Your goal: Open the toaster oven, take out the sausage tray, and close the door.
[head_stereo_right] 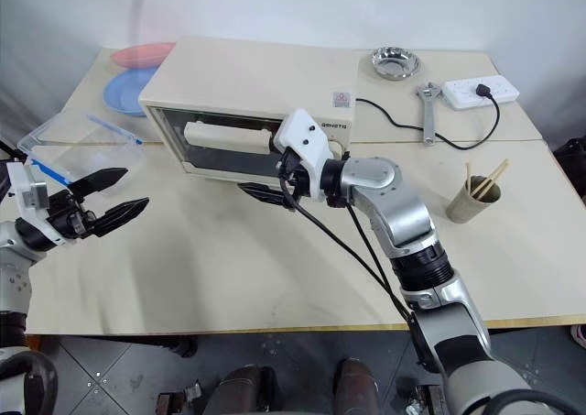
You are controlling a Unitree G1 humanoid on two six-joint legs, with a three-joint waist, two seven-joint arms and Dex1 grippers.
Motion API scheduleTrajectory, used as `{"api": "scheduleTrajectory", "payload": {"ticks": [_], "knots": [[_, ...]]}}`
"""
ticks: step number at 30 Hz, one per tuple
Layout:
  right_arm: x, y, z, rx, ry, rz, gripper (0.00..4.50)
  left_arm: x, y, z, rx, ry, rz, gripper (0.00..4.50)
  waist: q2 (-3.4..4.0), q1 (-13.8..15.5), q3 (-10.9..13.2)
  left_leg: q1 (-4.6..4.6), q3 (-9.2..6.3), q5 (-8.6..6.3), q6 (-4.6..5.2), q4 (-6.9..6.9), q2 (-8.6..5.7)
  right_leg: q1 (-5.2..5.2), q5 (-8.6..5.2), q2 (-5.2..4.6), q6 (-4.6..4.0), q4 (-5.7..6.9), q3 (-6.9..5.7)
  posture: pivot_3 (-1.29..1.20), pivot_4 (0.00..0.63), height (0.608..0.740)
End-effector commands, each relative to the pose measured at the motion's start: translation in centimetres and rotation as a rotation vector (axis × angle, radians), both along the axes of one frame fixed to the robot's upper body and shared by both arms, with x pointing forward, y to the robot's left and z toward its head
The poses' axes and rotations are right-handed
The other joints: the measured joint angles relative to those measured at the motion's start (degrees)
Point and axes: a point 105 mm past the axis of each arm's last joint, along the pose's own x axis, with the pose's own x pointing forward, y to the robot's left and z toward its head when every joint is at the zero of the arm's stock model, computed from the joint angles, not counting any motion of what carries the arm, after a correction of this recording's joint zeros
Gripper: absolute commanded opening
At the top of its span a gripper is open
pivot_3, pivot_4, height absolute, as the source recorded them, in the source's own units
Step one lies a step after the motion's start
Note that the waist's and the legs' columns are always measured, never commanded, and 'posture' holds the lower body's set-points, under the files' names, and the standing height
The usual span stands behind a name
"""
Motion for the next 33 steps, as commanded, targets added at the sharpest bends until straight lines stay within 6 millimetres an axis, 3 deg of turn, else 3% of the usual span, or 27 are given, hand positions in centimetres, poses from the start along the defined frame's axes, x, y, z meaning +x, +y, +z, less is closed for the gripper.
{"api": "scheduleTrajectory", "payload": {"ticks": [1,6,12,17,27,30,33], "knots": [[-1.8,1.0,2.2,0.052,-0.085,0.099,4.44,-0.3,0.3,1.6,-0.009,-0.069,0.016,4.50,0.00,-0.05,0.00,-0.01,0.00,0.00,0.00,0.00,0.00,0.00,0.00,0.00,0.00,0.00,0.00,0.00,0.150,0.740],[-3.2,1.2,2.0,0.049,-0.084,0.160,4.44,0.1,0.7,1.9,-0.012,-0.064,0.040,4.50,0.00,-0.35,0.01,-0.02,0.01,-0.01,-0.01,-0.03,0.01,-0.05,0.00,0.00,0.00,0.00,0.00,0.00,0.150,0.740],[-5.3,1.4,-1.1,-0.037,-0.042,0.236,4.44,1.3,1.7,4.2,-0.028,-0.083,0.069,4.50,-0.05,-0.42,0.04,-0.11,0.02,-0.01,-0.02,-0.07,0.02,-0.19,0.00,0.02,0.00,0.01,-0.06,0.00,0.150,0.740],[-5.0,1.5,-2.2,-0.049,-0.029,0.211,4.50,1.2,1.6,5.4,-0.060,-0.098,-0.022,3.29,-0.05,-0.98,0.03,-0.08,0.15,-0.01,-0.03,-0.04,0.01,-0.20,0.00,0.01,0.00,0.01,-0.02,0.00,0.150,0.740],[-4.9,1.9,-2.9,-0.038,-0.025,0.180,4.50,2.9,1.2,6.7,-0.077,-0.124,-0.081,0.08,-0.12,-1.13,0.02,-0.10,0.14,-0.01,-0.03,0.02,0.02,-0.22,0.00,0.01,0.00,0.08,-0.04,0.00,0.150,0.740],[-5.0,1.8,-3.0,-0.031,-0.021,0.169,4.50,3.4,0.8,6.9,-0.068,-0.121,-0.099,0.03,-0.12,-1.11,0.02,-0.10,0.13,-0.01,-0.03,0.02,0.02,-0.22,0.00,0.01,0.00,0.10,-0.04,0.00,0.150,0.740],[-5.3,1.8,-3.1,-0.026,-0.017,0.161,4.50,4.5,-0.2,5.9,0.002,-0.056,-0.111,0.03,-0.14,-0.92,0.02,-0.11,0.11,-0.01,-0.03,0.04,0.01,-0.22,0.00,0.01,0.00,0.12,-0.06,0.00,0.150,0.740]]}}
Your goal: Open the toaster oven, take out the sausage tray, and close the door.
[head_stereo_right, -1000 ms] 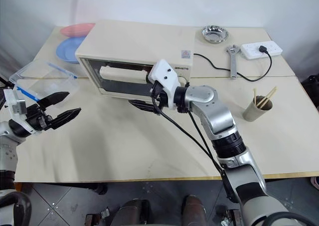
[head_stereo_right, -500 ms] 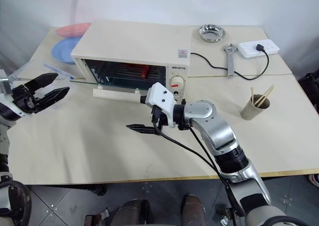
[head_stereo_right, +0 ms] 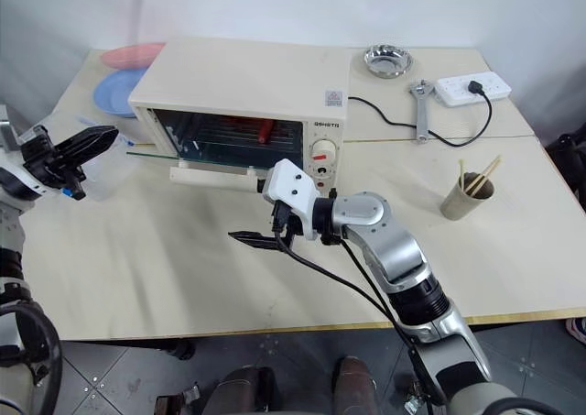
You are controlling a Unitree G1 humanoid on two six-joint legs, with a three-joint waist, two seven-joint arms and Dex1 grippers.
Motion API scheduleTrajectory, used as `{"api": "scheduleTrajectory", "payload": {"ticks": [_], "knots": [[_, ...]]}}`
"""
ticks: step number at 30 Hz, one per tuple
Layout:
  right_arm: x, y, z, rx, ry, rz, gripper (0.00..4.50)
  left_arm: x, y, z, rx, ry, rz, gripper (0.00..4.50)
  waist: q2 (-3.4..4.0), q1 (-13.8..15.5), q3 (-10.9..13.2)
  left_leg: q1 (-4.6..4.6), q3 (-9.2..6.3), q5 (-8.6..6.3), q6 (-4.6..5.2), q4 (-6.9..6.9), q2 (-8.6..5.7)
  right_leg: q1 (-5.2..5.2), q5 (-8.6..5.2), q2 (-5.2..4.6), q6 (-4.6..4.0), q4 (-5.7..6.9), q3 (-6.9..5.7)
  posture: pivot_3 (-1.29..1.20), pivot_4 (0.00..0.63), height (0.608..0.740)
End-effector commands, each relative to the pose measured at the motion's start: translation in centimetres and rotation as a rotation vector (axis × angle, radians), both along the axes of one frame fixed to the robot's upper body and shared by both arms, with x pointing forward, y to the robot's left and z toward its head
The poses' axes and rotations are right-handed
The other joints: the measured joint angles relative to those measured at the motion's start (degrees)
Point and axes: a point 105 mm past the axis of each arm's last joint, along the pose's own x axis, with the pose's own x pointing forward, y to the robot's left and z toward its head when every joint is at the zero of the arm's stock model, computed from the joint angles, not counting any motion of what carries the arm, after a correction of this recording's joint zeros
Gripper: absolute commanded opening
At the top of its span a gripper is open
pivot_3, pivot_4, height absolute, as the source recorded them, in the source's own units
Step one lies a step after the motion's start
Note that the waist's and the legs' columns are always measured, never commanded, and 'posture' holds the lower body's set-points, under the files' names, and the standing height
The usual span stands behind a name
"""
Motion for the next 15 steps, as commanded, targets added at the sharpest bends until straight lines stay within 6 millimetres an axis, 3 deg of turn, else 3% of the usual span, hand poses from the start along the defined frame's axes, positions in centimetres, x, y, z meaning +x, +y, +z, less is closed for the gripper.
{"api": "scheduleTrajectory", "payload": {"ticks": [1,6,15], "knots": [[-1.4,0.6,0.8,0.029,-0.038,0.035,4.50,0.7,-0.8,-0.3,0.087,0.023,-0.011,0.03,0.00,0.15,0.00,0.00,0.00,0.00,0.00,0.00,-0.01,0.00,0.00,0.00,0.00,0.00,0.00,0.00,0.150,0.740],[-2.2,0.1,0.2,0.011,0.002,0.014,4.50,1.0,-2.1,-2.3,0.156,0.131,-0.069,0.03,-0.02,0.10,0.01,-0.02,0.01,0.00,0.00,-0.01,0.00,-0.03,0.00,0.00,0.00,0.00,0.00,0.00,0.150,0.740],[-3.6,-3.4,-2.7,-0.190,0.114,-0.066,4.50,1.4,-3.4,-2.5,0.178,0.137,-0.126,0.03,-0.19,1.37,0.05,-0.07,0.01,-0.07,0.09,0.13,-0.02,-0.01,0.00,-0.02,0.00,-0.01,-0.01,0.00,0.150,0.740]]}}
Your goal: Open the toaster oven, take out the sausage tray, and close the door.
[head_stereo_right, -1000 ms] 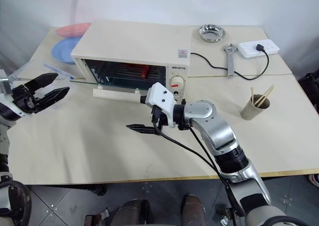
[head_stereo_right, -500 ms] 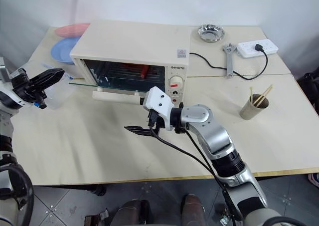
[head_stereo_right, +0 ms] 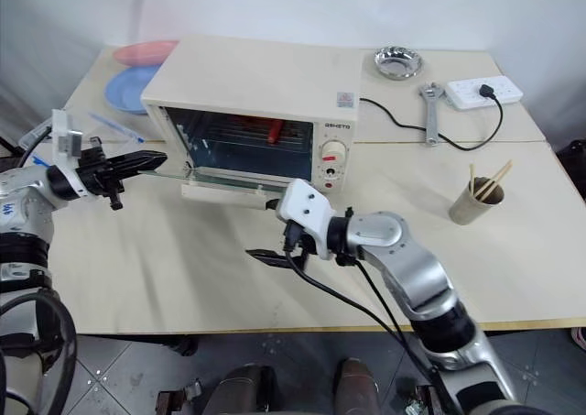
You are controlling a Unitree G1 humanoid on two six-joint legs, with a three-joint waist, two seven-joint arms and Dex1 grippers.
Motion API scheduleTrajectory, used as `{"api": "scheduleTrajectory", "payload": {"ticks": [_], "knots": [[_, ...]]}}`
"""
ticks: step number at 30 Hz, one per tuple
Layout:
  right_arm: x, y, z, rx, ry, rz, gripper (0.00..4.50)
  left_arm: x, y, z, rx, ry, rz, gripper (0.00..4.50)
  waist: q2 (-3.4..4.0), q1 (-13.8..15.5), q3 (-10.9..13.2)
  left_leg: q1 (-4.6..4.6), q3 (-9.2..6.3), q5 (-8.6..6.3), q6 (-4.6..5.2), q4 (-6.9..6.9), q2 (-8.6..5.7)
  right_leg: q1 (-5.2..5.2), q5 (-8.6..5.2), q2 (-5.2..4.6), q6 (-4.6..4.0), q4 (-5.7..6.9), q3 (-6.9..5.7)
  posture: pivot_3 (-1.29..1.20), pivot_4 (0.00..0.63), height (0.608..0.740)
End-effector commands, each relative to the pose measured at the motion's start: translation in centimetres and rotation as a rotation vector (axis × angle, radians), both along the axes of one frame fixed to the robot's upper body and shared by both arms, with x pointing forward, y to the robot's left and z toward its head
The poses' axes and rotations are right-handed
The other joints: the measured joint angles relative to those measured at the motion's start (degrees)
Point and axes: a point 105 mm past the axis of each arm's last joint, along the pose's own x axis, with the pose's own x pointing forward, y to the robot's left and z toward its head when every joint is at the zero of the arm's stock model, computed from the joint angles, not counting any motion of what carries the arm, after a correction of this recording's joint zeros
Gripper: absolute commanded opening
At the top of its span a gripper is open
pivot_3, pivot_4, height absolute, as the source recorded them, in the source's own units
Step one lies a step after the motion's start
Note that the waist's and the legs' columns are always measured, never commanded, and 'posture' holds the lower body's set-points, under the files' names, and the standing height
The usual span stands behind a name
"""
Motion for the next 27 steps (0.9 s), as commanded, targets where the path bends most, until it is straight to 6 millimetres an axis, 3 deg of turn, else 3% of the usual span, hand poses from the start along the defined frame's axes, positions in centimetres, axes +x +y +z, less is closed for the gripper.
{"api": "scheduleTrajectory", "payload": {"ticks": [1,5,7,10,18,23,27], "knots": [[-1.6,-0.9,-0.7,-0.072,0.043,0.038,4.50,-0.2,-0.2,0.6,0.029,-0.016,-0.034,0.03,-0.09,0.00,0.04,-0.01,0.00,0.00,0.00,0.01,0.00,0.00,0.00,0.00,0.00,0.00,0.00,0.00,0.150,0.740],[-2.5,-3.0,-1.1,-0.154,0.088,0.052,4.50,-0.4,-0.7,-0.1,0.077,0.017,-0.072,0.03,-0.13,0.02,0.07,-0.07,0.01,-0.02,0.04,0.09,0.00,-0.01,0.00,0.00,0.00,-0.02,0.00,0.00,0.150,0.740],[-3.2,-4.6,-0.4,-0.189,0.110,0.088,4.50,-0.8,-1.4,-1.7,0.173,0.061,-0.126,0.03,-0.14,0.06,0.09,-0.07,0.02,-0.03,0.04,0.09,0.00,-0.01,0.00,0.00,0.00,-0.02,0.00,0.00,0.150,0.740],[-2.8,-5.2,1.2,-0.169,0.101,0.092,4.50,-1.3,-2.0,-3.0,0.245,0.096,-0.184,0.03,-0.21,-0.06,0.10,-0.07,0.03,-0.04,0.06,0.10,0.00,0.02,0.00,0.00,0.00,-0.08,0.00,0.00,0.150,0.740],[1.5,-2.5,5.5,-0.042,-0.133,-0.025,4.50,-2.0,-2.4,-6.3,0.462,0.132,-0.248,0.03,-0.23,-0.01,0.12,-0.09,0.13,-0.03,0.04,0.15,0.05,-0.04,0.01,0.00,-0.02,-0.06,0.01,0.00,0.150,0.740],[3.5,0.1,5.2,-0.099,-0.276,-0.100,4.50,-2.0,-2.3,-7.2,0.544,0.083,-0.245,0.03,-0.23,-0.05,0.11,-0.15,0.12,-0.05,0.01,0.15,0.05,-0.12,0.01,-0.01,-0.02,-0.02,-0.03,0.00,0.150,0.740],[4.1,1.7,5.2,-0.106,-0.343,-0.135,4.50,-1.4,-2.8,-6.4,0.486,-0.030,-0.199,0.03,-0.23,-0.08,0.11,-0.15,0.12,-0.05,0.02,0.18,0.05,-0.11,0.01,-0.01,-0.02,0.03,-0.02,0.00,0.150,0.740]]}}
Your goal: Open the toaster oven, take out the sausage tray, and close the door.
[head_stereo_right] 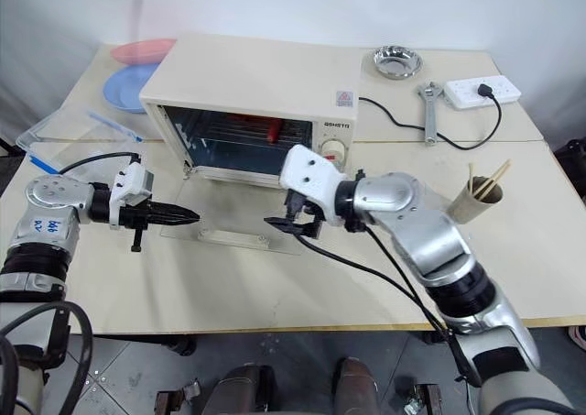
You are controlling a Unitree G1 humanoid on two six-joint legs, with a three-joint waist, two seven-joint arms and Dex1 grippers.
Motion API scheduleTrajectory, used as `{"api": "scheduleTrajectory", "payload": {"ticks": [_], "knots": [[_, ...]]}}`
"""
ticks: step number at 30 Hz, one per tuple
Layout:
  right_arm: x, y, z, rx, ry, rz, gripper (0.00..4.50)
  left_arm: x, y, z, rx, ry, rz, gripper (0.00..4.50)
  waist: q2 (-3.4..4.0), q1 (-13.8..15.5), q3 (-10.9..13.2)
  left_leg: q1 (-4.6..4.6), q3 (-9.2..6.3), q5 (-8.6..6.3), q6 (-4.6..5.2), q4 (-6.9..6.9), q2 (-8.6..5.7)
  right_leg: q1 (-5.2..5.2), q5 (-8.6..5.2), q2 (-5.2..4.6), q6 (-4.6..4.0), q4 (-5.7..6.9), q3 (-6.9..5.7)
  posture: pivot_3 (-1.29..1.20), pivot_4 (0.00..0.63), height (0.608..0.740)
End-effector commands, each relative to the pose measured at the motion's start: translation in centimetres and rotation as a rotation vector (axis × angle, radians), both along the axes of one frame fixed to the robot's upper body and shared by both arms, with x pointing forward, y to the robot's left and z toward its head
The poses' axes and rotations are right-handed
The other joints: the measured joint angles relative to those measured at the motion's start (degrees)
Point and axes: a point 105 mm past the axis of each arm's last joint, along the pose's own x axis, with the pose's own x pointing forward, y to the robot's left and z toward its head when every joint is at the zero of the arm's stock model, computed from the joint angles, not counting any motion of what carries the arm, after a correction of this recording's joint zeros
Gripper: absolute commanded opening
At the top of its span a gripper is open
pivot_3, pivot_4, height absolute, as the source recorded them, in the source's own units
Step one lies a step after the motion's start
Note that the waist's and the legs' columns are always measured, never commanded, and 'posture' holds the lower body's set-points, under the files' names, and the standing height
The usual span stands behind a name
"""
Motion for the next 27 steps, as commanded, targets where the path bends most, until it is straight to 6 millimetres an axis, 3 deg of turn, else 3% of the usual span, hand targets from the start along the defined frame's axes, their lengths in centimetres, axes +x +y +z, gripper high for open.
{"api": "scheduleTrajectory", "payload": {"ticks": [1,4,9,12,18,24,25,27], "knots": [[0.5,1.5,1.5,0.004,-0.146,-0.038,4.50,0.5,-0.5,0.8,-0.101,-0.108,0.036,0.03,0.00,-0.01,0.00,0.00,0.00,0.00,0.00,0.01,0.00,0.00,0.00,0.00,0.00,0.01,0.00,0.00,0.150,0.740],[1.7,3.1,1.8,-0.023,-0.257,-0.112,4.50,0.9,-1.0,3.2,-0.328,-0.227,0.102,0.03,-0.01,-0.16,0.00,-0.09,-0.01,0.00,0.00,0.08,0.01,-0.12,0.00,-0.02,0.00,0.11,0.02,0.00,0.150,0.740],[3.0,4.6,2.4,-0.061,-0.377,-0.212,4.50,0.1,-0.8,4.3,-0.509,-0.257,0.174,0.03,-0.02,-1.23,-0.01,-0.55,-0.17,0.04,-0.06,0.17,0.04,-0.54,0.02,-0.01,-0.02,0.27,-0.11,0.00,0.150,0.740],[3.4,5.3,2.8,-0.100,-0.449,-0.222,4.50,-0.3,-0.5,4.7,-0.573,-0.274,0.216,0.57,-0.02,-1.50,-0.01,-0.56,-0.20,0.04,-0.06,0.17,0.02,-0.52,0.02,-0.02,-0.02,0.25,-0.15,0.00,0.150,0.740],[6.3,6.8,2.8,-0.241,-0.600,-0.311,4.50,-2.1,0.7,6.4,-0.838,-0.369,0.351,2.38,-0.02,-2.31,-0.01,-0.50,-0.20,0.10,-0.12,0.19,0.06,-0.50,0.04,-0.01,-0.06,0.29,-0.10,0.00,0.150,0.740],[8.3,6.8,2.5,-0.313,-0.637,-0.352,4.50,-2.8,0.5,7.4,-0.929,-0.393,0.389,4.24,-0.03,-1.92,-0.02,-0.52,-0.30,0.11,-0.16,0.16,0.06,-0.45,0.05,-0.01,-0.07,0.26,-0.17,0.00,0.150,0.740],[8.6,6.8,2.3,-0.334,-0.635,-0.354,4.50,-2.8,0.5,7.4,-0.931,-0.391,0.395,4.48,-0.03,-1.88,-0.02,-0.52,-0.29,0.11,-0.16,0.17,0.06,-0.45,0.05,-0.01,-0.07,0.25,-0.15,0.00,0.150,0.740],[9.0,6.9,2.0,-0.358,-0.630,-0.360,4.50,-2.9,0.6,7.3,-0.927,-0.387,0.404,4.48,-0.02,-1.88,-0.02,-0.52,-0.28,0.12,-0.16,0.15,0.06,-0.45,0.05,0.00,-0.07,0.24,-0.16,0.00,0.150,0.740]]}}
